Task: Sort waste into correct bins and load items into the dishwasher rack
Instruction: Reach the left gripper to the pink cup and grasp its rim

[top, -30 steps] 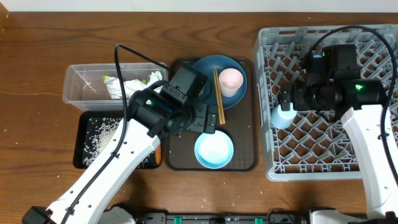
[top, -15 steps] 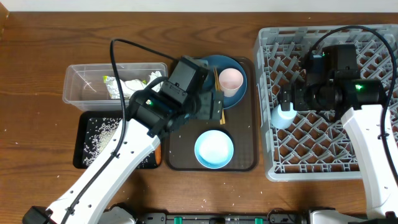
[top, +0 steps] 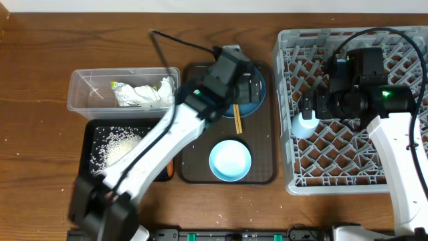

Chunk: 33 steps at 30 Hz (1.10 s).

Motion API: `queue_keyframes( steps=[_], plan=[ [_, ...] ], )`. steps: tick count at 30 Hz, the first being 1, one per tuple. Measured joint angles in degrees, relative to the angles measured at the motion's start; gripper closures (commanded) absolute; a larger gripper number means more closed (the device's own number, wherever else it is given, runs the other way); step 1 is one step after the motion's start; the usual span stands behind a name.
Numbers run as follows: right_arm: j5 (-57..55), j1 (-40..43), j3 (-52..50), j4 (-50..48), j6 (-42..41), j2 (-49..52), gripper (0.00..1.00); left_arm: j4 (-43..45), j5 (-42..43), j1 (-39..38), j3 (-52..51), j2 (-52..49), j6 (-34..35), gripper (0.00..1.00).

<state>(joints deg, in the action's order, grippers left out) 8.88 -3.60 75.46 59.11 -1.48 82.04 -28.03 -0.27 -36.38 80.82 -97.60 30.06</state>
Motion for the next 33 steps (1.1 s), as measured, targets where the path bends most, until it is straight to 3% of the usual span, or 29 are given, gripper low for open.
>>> queue_keyframes(
  steps=[8, 15, 18, 23, 28, 33],
  plan=[
    [0.0, 0.0, 0.0, 0.0, 0.0, 0.0, 0.01, 3.0, -3.9, 0.0, 0.0, -6.9, 0.6, 0.37],
    [0.0, 0.0, 0.0, 0.0, 0.0, 0.0, 0.01, 8.4, -4.9, -0.1, 0.0, -12.0, 0.6, 0.4],
    [0.0, 0.0, 0.0, 0.0, 0.0, 0.0, 0.01, 9.0, -4.9, -0.1, 0.0, -14.7, 0.7, 0.58],
    [-0.1, 0.0, 0.0, 0.0, 0.0, 0.0, 0.01, 9.0, -5.3, -0.1, 0.0, -16.5, 1.0, 0.7],
    [-0.2, 0.0, 0.0, 0.0, 0.0, 0.0, 0.01, 9.5, -5.5, 0.0, 0.0, -16.4, 1.1, 0.92],
    [-0.2, 0.0, 0.0, 0.0, 0.0, 0.0, 0.01, 9.3, -5.7, 0.8, 0.0, -14.9, 1.0, 0.94]
  ],
)
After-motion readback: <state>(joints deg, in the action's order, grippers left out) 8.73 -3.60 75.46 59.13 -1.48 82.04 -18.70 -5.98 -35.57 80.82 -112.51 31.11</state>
